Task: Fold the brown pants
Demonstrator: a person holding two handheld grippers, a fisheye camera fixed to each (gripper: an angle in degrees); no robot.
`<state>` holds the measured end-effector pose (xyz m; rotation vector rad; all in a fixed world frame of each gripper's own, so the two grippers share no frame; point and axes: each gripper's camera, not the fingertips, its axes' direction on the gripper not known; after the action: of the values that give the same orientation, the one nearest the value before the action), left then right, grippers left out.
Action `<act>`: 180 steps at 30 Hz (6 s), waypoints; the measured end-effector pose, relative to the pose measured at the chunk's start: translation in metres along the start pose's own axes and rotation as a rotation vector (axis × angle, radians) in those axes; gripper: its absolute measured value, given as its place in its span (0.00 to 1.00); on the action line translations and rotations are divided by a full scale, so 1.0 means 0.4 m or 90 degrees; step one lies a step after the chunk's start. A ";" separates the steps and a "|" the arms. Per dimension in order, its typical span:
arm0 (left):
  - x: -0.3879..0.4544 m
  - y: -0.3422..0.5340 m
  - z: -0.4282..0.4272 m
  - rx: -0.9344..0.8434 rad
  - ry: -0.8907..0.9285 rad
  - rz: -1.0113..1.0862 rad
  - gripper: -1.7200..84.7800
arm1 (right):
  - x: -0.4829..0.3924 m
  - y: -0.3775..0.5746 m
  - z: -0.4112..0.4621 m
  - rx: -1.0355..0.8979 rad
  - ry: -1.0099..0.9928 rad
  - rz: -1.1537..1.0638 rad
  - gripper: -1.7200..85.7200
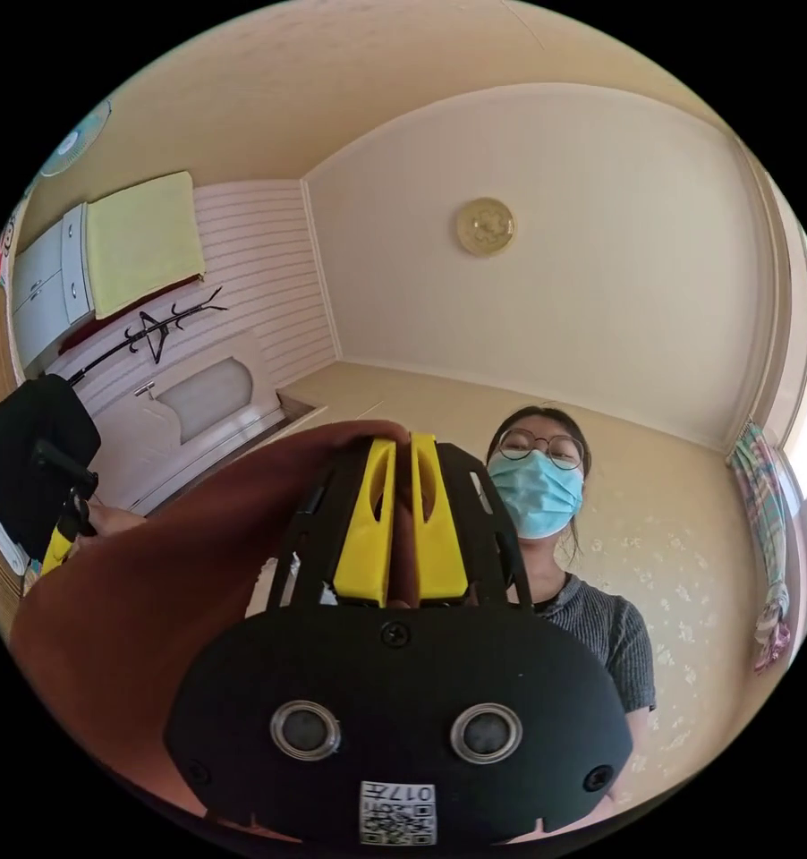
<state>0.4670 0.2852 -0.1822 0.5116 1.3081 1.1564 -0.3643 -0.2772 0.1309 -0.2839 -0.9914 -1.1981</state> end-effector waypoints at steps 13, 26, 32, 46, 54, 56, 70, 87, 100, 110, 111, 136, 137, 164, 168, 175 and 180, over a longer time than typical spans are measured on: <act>-0.183 -0.031 0.090 -0.050 0.035 -0.100 0.04 | 0.120 -0.031 0.122 0.016 -0.494 -0.108 0.42; -0.229 -0.005 0.218 -0.228 -0.041 -0.135 0.05 | -0.313 -0.244 0.098 -0.108 -0.438 -0.475 0.17; -0.060 -0.010 0.255 -0.448 -0.485 0.004 0.07 | -0.549 -0.133 -0.019 -0.149 -0.514 -0.746 0.16; 0.387 0.053 -0.004 -0.079 -0.644 0.150 0.09 | -0.380 0.101 -0.115 -0.138 -1.185 -0.950 0.17; 0.329 -0.010 -0.097 0.024 -0.508 0.010 0.19 | -0.286 0.195 0.060 -0.290 -1.171 -0.809 0.18; 0.314 -0.019 -0.144 0.069 -0.445 -0.044 0.21 | -0.295 0.220 0.084 -0.330 -1.096 -0.797 0.18; 0.322 0.014 -0.375 0.206 -0.343 -0.329 0.25 | -0.363 0.377 0.377 -0.562 -0.726 -0.858 0.16; 0.618 0.127 -0.260 0.198 -0.139 0.198 0.06 | -0.311 0.249 0.513 -0.056 -0.167 -0.708 0.13; 1.008 0.300 0.042 0.280 -0.576 0.573 0.07 | -0.517 0.606 0.925 0.058 0.041 -0.890 0.27; 1.000 0.372 0.202 0.179 -0.660 0.539 0.07 | -0.618 0.597 0.976 0.346 0.030 -0.851 0.12; 1.006 0.378 0.204 0.174 -0.661 0.537 0.07 | -0.655 0.587 0.966 0.345 0.070 -0.838 0.09; 1.274 0.616 0.430 0.140 -1.178 0.666 0.07 | -1.166 1.159 1.155 0.933 0.533 -0.996 0.05; 1.261 0.625 0.414 0.210 -1.163 0.683 0.07 | -1.162 1.158 1.152 0.939 0.543 -0.999 0.05; 0.602 0.127 -1.031 0.231 -1.198 -0.268 0.11 | -0.212 -0.251 0.295 0.200 0.691 -0.175 0.03; 0.561 0.395 -1.171 0.307 -1.180 -0.457 0.12 | 0.121 -0.111 0.305 0.078 0.514 -0.038 0.03; 0.568 0.550 -1.320 0.301 -1.249 -0.600 0.13 | 0.323 -0.050 0.432 -0.059 0.331 0.033 0.07; 0.612 0.501 -1.407 0.329 -1.330 -0.585 0.15 | 0.363 -0.122 0.569 -0.167 0.266 0.033 0.11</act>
<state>-0.1597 0.4103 -0.2743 0.8844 -0.2143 -0.6845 -0.5149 -0.2397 0.3571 -0.2490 -0.4629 -1.2751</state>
